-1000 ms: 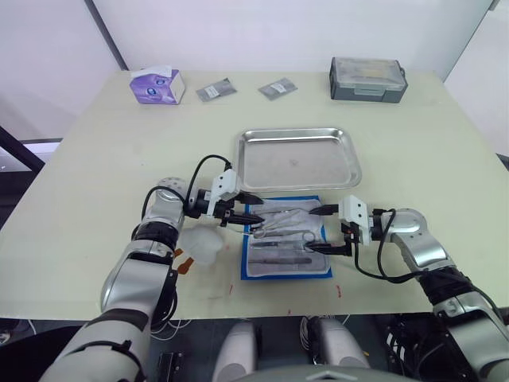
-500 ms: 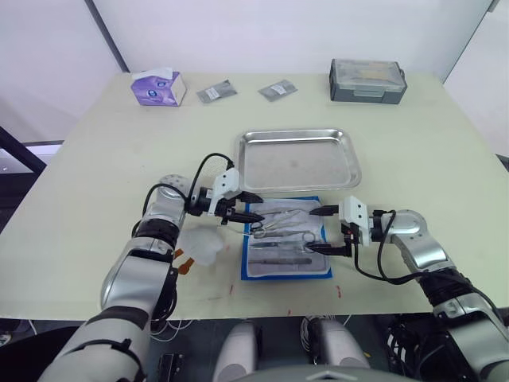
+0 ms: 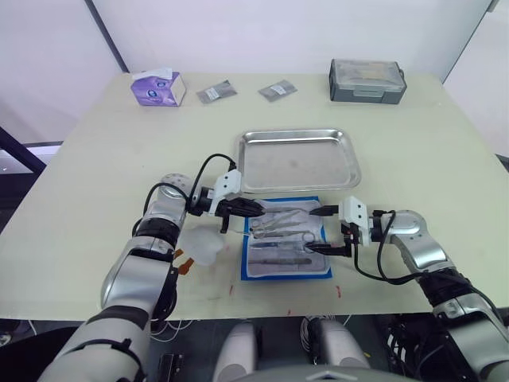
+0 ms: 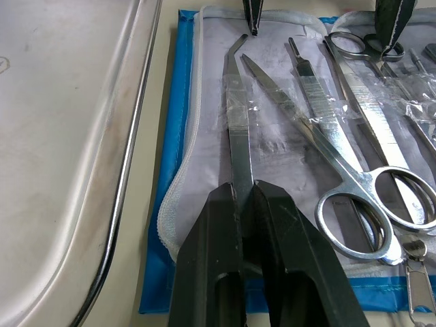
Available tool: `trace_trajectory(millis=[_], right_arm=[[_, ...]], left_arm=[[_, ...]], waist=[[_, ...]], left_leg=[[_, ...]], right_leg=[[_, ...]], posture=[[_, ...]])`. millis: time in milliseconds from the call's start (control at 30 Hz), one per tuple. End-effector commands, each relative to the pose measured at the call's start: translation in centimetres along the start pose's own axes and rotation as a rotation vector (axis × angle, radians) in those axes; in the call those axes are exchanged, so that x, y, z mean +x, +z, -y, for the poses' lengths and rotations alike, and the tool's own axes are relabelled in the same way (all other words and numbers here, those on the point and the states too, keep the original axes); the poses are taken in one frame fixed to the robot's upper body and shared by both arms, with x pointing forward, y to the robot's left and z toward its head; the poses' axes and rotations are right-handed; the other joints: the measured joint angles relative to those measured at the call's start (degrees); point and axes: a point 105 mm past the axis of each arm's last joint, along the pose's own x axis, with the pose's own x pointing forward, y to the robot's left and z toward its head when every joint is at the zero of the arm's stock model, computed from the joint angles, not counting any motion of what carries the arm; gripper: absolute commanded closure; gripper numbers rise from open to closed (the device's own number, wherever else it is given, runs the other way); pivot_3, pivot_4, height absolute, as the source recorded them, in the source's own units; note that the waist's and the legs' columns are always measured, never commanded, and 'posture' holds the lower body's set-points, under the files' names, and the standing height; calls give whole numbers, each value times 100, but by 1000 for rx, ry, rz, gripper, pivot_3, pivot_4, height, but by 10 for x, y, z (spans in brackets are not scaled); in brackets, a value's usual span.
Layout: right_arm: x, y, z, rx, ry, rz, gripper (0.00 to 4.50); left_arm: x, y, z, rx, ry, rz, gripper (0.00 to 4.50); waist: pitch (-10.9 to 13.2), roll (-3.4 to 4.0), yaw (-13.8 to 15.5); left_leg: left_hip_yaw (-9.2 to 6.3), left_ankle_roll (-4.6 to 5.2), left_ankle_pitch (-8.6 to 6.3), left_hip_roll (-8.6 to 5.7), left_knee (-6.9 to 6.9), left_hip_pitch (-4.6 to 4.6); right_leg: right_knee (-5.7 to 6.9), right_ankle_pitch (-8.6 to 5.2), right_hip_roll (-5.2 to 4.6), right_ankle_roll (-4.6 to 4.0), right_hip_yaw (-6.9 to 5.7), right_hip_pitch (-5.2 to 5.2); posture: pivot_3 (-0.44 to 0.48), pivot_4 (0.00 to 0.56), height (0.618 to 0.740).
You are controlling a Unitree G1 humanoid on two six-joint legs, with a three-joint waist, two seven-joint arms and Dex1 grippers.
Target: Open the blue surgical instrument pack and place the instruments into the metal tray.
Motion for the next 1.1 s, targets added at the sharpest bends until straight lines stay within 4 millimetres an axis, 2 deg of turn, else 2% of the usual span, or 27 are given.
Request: trace_trajectory(millis=[33,300,433,800,1100], right_arm=[[5,-34,-17,74,31,-122,0],[5,-34,-17,77,36,-124,0],[5,-36,-18,85,41,-134,0],[6,-37,-18,89,49,-147,0],[7,-38,-19,96,51,-154,0]], left_arm=[[5,-20,11,-60,-49,-73,4424],[5,-6,6,-50,-48,-34,4424],[3,10,2,-46,-70,-15,4424],[-9,27,-6,-66,-80,-117,4424],[-17,36,-3,-72,-99,-167,4424]], waist=[[-1,0,0],[-1,0,0],[0,0,0],[4,-1,-11],[5,-2,-14]], left_leg=[[0,0,0,0,0,0],[0,0,0,0,-1,1],[0,0,0,0,-1,-1],[-2,0,0,0,-2,-3],[-6,0,0,2,-4,-4]], right_leg=[[0,0,0,0,0,0],[-1,0,0,0,0,0],[-1,0,1,0,-1,0],[-4,-1,4,-1,-1,-2],[-5,-1,6,-2,2,-3]], posture=[[0,150,734],[0,150,734],[0,150,734],[0,150,734],[0,150,734]])
